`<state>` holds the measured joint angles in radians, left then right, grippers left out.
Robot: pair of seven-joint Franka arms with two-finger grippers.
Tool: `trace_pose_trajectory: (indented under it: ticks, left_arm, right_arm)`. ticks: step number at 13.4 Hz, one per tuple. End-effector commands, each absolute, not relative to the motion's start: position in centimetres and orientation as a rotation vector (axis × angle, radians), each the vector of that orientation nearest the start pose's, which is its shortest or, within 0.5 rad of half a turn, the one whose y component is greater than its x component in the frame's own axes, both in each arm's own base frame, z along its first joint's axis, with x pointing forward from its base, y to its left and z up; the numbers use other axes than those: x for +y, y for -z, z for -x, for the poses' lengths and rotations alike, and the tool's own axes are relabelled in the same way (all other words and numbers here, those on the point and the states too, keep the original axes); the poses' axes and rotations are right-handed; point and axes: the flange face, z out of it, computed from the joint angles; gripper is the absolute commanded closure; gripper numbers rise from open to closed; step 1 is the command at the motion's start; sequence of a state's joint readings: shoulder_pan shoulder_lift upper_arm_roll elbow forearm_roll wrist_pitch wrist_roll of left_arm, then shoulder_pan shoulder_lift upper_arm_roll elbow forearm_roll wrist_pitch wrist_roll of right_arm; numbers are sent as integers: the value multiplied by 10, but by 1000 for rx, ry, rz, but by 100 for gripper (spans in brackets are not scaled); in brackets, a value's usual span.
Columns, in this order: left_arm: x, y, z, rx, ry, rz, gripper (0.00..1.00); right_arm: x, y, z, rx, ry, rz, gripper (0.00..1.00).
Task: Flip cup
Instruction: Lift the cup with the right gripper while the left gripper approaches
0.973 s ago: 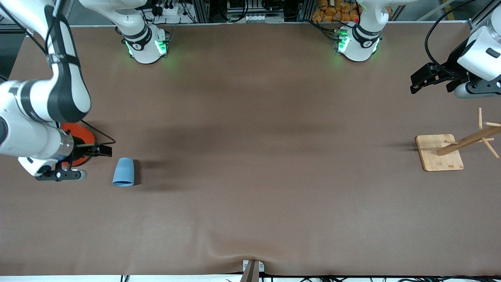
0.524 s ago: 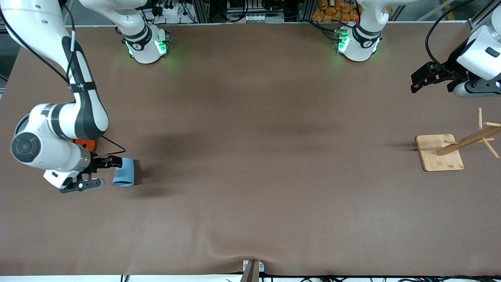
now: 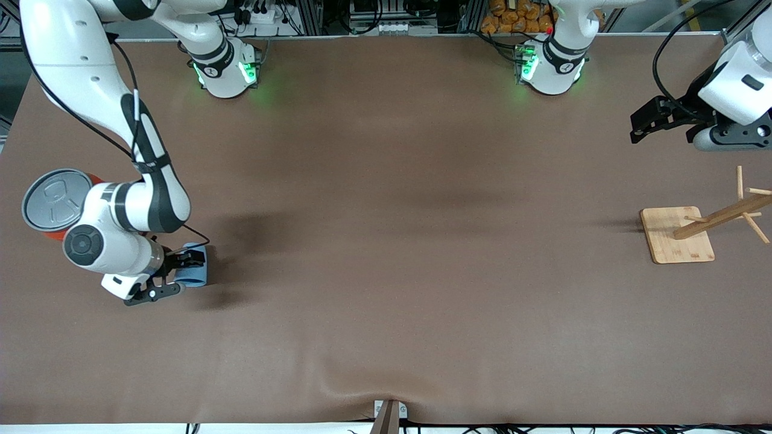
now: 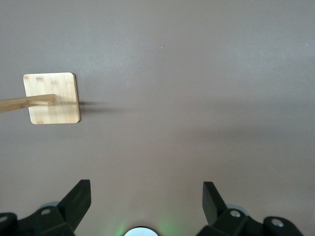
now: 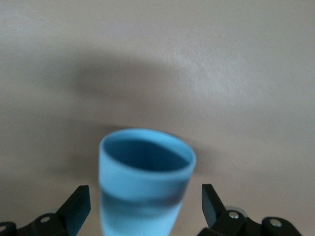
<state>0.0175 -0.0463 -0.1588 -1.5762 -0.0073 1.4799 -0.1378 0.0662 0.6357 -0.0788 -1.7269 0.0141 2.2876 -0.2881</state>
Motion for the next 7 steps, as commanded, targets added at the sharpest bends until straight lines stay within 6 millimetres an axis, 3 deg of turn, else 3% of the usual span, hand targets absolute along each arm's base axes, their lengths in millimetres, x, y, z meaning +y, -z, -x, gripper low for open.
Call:
trace_pose_trajectory:
  ticks: [1, 2, 3, 4, 5, 7]
  left_arm:
    - [-79, -640, -524, 27, -86, 3119, 0]
    - [-79, -642, -523, 18, -78, 3118, 0]
    - [-78, -642, -523, 18, -81, 3119, 0]
    - [-77, -640, -525, 21, -87, 3125, 0]
    - [-80, -639, -526, 32, -90, 3138, 0]
    - [-89, -641, -529, 49, -92, 3197, 0]
  right_arm:
    - [-7, -187, -663, -475, -108, 3123, 0]
    - [-5, -187, -663, -482, -115, 3121, 32]
    - [0, -187, -662, -490, -127, 3117, 74]
    - [7, -189, -660, -510, -156, 3105, 85]
    - [19, -195, -657, -534, -217, 3079, 87]
    - [45, -238, -654, -700, -229, 3014, 87]
